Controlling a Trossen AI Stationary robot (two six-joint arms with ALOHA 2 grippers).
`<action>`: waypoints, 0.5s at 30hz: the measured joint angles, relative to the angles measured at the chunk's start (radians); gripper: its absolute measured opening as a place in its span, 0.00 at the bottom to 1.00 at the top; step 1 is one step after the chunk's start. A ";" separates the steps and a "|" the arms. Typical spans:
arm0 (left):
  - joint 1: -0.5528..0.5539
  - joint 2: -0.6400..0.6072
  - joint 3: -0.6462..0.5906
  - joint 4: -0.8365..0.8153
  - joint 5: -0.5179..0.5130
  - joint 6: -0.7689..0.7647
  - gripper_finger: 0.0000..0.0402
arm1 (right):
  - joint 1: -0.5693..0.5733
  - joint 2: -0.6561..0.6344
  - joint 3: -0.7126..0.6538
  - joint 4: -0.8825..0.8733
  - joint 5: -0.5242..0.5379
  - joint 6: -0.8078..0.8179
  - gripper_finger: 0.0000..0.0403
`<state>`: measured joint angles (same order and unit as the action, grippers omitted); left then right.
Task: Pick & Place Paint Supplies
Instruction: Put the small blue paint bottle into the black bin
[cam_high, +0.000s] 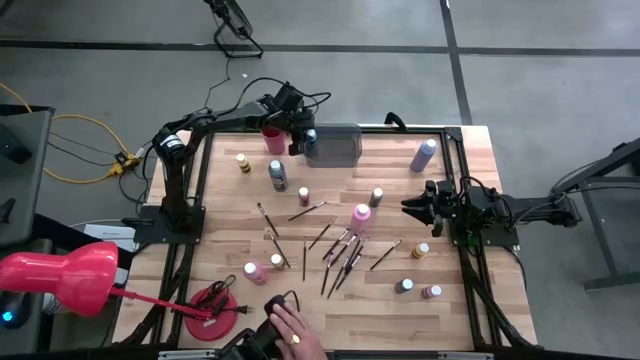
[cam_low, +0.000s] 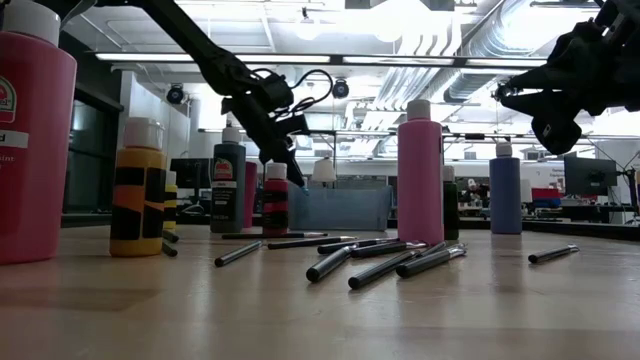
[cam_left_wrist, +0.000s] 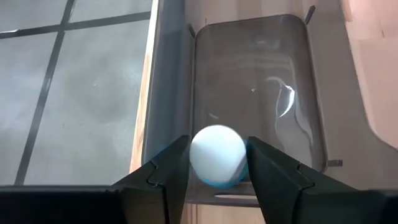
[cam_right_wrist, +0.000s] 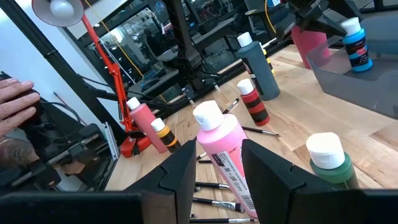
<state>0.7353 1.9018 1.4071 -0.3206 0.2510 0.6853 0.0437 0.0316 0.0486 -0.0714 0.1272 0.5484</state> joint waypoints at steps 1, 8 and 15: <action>0.000 0.000 0.000 0.000 -0.008 0.000 0.39 | 0.000 0.000 0.000 0.000 0.000 0.000 0.31; 0.000 -0.002 0.000 0.031 -0.033 -0.002 0.39 | 0.000 0.000 0.000 0.000 0.000 0.000 0.31; -0.003 -0.014 0.000 0.030 -0.033 -0.008 0.39 | 0.000 0.000 0.000 0.000 0.000 0.000 0.31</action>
<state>0.7328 1.8877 1.4071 -0.2901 0.2176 0.6769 0.0441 0.0315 0.0490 -0.0712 0.1272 0.5484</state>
